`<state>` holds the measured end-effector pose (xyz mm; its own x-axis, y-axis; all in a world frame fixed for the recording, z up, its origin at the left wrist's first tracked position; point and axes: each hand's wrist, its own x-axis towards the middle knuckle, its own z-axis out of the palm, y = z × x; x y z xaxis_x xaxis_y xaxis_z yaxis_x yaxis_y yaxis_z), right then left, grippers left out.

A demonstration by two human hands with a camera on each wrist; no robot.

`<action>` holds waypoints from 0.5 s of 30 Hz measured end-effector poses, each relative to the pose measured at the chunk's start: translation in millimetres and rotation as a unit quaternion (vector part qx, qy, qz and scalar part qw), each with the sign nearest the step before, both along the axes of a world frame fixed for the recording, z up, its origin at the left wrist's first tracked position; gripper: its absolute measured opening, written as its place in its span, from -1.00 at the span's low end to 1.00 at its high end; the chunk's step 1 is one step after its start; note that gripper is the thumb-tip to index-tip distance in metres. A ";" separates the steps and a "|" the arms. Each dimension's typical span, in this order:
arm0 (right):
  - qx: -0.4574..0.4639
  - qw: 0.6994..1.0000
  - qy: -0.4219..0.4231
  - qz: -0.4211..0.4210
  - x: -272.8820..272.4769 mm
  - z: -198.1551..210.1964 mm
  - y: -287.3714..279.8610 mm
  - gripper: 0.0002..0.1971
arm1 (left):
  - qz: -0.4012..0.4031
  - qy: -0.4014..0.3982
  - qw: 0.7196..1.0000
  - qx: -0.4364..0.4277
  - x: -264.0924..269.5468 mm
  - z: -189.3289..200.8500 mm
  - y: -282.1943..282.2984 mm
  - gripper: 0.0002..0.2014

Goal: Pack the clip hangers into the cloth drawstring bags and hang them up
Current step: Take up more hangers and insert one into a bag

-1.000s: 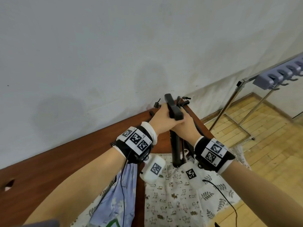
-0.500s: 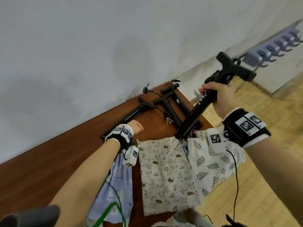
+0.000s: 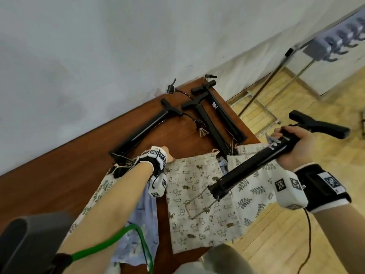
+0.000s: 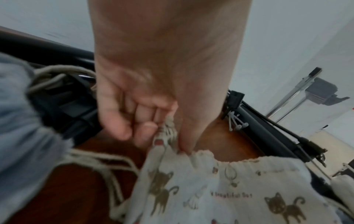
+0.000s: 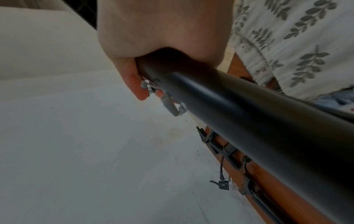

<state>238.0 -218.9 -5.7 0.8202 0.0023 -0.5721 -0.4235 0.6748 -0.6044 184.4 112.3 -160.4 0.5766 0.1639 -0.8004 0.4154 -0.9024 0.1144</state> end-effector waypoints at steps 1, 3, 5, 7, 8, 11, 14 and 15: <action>0.010 1.000 0.008 -0.007 -1.6 -2.4 0.1 -0.77 | -0.008 0.019 1.000 -0.017 2.1 2.8 -3.2 -0.70; 0.030 0.999 0.025 -0.009 -3.0 -4.1 2.5 -0.85 | -0.004 0.042 0.997 -0.060 3.0 9.5 -9.3 -0.78; 0.043 0.998 0.037 -0.004 -2.3 1.4 9.8 -0.84 | 0.039 0.027 0.990 -0.132 3.6 22.3 -14.6 -0.83; 0.066 0.997 0.040 0.015 -2.5 10.3 21.3 -0.73 | 0.077 -0.006 0.978 -0.196 2.4 46.7 -20.0 -0.94; 0.076 0.996 0.042 0.032 -3.2 14.1 27.8 -0.68 | 0.082 -0.013 0.972 -0.222 1.7 61.7 -23.0 -0.95; 0.088 0.988 0.069 0.103 -8.0 20.3 53.5 -0.79 | 0.082 -0.067 0.954 -0.280 -1.7 112.0 -31.7 -0.83; 0.134 0.963 0.105 0.208 -13.7 18.3 79.8 -0.66 | -0.004 -0.181 0.947 -0.265 -6.0 162.3 -36.9 -0.71; 0.143 0.955 0.109 0.238 -15.7 19.8 88.6 -0.60 | -0.035 -0.210 0.946 -0.242 -7.2 177.0 -37.5 -0.69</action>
<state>222.3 -130.3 14.0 0.5493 0.5264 -0.6490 -0.8174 0.4998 -0.2865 177.2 74.8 16.6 0.8570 -0.2141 -0.4688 0.1819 -0.7254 0.6638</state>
